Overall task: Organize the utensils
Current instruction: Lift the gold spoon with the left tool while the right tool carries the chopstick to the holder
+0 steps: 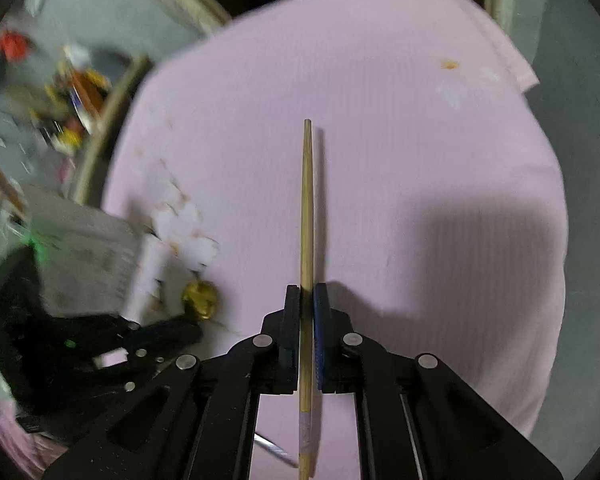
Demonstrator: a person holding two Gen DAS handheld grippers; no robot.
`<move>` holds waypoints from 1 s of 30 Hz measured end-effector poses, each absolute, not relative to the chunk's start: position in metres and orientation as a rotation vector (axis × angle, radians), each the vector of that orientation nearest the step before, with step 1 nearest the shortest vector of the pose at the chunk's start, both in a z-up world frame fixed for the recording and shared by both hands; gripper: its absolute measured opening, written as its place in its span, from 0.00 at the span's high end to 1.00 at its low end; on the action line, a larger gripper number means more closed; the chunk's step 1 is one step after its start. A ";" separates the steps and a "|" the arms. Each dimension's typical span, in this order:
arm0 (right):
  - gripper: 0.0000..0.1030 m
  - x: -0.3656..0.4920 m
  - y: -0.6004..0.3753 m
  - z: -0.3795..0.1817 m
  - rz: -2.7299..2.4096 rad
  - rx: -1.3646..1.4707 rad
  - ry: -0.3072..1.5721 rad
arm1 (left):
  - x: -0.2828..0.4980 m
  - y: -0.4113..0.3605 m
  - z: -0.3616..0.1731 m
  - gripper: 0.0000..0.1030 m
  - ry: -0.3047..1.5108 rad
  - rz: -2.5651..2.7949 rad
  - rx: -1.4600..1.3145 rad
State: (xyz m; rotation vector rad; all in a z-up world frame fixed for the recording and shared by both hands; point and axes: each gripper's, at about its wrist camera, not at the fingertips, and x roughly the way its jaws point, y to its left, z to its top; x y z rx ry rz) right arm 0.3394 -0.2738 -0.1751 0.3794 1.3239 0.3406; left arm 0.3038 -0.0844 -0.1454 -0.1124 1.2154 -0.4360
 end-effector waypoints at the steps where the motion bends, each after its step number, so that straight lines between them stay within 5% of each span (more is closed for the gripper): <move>1: 0.95 0.330 -0.277 -0.168 0.354 0.422 1.262 | 0.299 -0.081 -0.140 0.96 1.179 -0.441 -0.126; 19: 0.94 0.240 -0.278 -0.093 0.404 0.430 0.834 | 0.231 -0.063 -0.084 0.98 0.870 -0.473 -0.092; 30: 0.94 0.219 -0.244 0.006 0.504 0.410 0.398 | 0.223 -0.019 0.025 0.98 0.603 -0.396 -0.049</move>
